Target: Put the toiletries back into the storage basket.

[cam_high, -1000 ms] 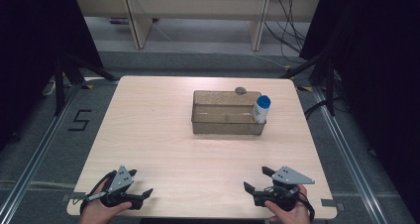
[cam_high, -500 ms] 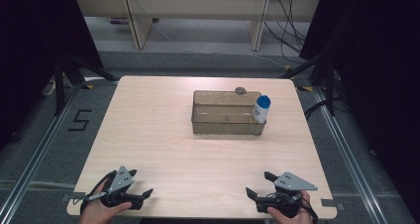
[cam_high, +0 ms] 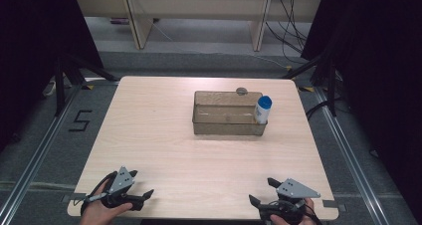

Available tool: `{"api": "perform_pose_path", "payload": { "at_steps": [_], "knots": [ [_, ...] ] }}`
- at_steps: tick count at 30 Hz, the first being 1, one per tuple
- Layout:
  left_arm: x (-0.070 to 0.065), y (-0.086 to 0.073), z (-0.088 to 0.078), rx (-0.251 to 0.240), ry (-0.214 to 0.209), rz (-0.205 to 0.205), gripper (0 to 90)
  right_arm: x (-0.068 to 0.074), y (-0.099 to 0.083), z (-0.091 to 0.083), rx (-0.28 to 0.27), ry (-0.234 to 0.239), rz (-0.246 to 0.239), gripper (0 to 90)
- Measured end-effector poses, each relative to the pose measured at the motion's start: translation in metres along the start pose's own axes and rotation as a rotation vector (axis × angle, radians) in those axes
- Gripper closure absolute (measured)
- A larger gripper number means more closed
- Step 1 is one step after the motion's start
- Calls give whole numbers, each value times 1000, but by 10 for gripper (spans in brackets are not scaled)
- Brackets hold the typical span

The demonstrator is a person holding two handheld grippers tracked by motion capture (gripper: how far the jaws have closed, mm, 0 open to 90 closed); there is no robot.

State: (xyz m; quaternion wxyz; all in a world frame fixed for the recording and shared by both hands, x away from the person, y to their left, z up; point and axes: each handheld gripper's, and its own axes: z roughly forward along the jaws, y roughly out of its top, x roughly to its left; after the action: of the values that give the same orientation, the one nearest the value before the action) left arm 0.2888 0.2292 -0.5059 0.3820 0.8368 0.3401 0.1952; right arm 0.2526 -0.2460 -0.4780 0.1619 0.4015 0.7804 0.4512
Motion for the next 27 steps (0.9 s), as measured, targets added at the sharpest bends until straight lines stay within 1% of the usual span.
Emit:
{"api": "perform_pose_path", "payload": {
  "at_steps": [1, 3, 4, 5, 7, 8, 10, 11, 12, 14, 16, 17, 19, 20, 21, 23, 24, 25, 26, 27],
  "knots": [
    [0, 0, 0, 3, -2, 1, 148, -2, -1, -1, 2, -11, -37, 158],
    [0, 0, 0, 5, -5, 1, 148, -2, -1, -2, 3, -7, -41, 158],
    [0, 0, 0, 3, -3, 0, 148, 0, -2, -3, 13, -6, -16, 158],
    [0, 0, 0, 3, -3, 0, 148, -1, -3, -4, 15, -8, -30, 158],
    [0, 0, 0, 3, -3, 0, 148, -1, -4, -5, 12, -15, -32, 158],
    [0, 0, 0, 4, -3, 1, 148, -2, -4, -5, 20, -8, -32, 158],
    [0, 0, 0, 3, -3, 1, 148, 0, -5, -5, 24, -9, -12, 158],
    [1, 0, 0, 9, 4, 7, 148, -2, -5, -5, 18, -12, -40, 158],
    [1, 0, 0, 10, 3, 8, 148, -2, -6, -6, 23, -14, -33, 158],
    [0, 0, 0, 7, -3, 5, 148, -2, -6, -5, 25, -12, -36, 158],
    [0, 0, 0, 4, 0, 1, 148, -2, -6, -5, 25, -10, -45, 158],
    [-1, 0, 0, 0, 7, -6, 148, -2, -6, -4, 26, -3, -41, 158],
    [0, 0, 0, 0, 1, -1, 148, -2, -6, -4, 33, 1, -32, 158],
    [0, 0, -1, 11, -3, 2, 148, -2, -6, -4, 33, 1, -32, 158],
    [-1, 0, 0, -5, 1, -7, 148, -2, -6, -5, 31, -8, -40, 158],
    [-1, 0, 1, -10, 3, -8, 148, -2, -6, -5, 31, -7, -41, 157],
    [-1, 0, 0, -9, 5, -8, 148, -2, -6, -5, 32, -2, -36, 158],
    [0, 0, 0, 0, -2, -6, 148, -2, -6, -5, 30, -7, -41, 158],
    [0, 0, 0, -1, -2, -7, 148, -2, -6, -5, 31, -7, -41, 157],
    [-1, 0, 0, 1, 2, -6, 148, -1, -7, -4, 32, -1, -33, 157]
  ]
}}
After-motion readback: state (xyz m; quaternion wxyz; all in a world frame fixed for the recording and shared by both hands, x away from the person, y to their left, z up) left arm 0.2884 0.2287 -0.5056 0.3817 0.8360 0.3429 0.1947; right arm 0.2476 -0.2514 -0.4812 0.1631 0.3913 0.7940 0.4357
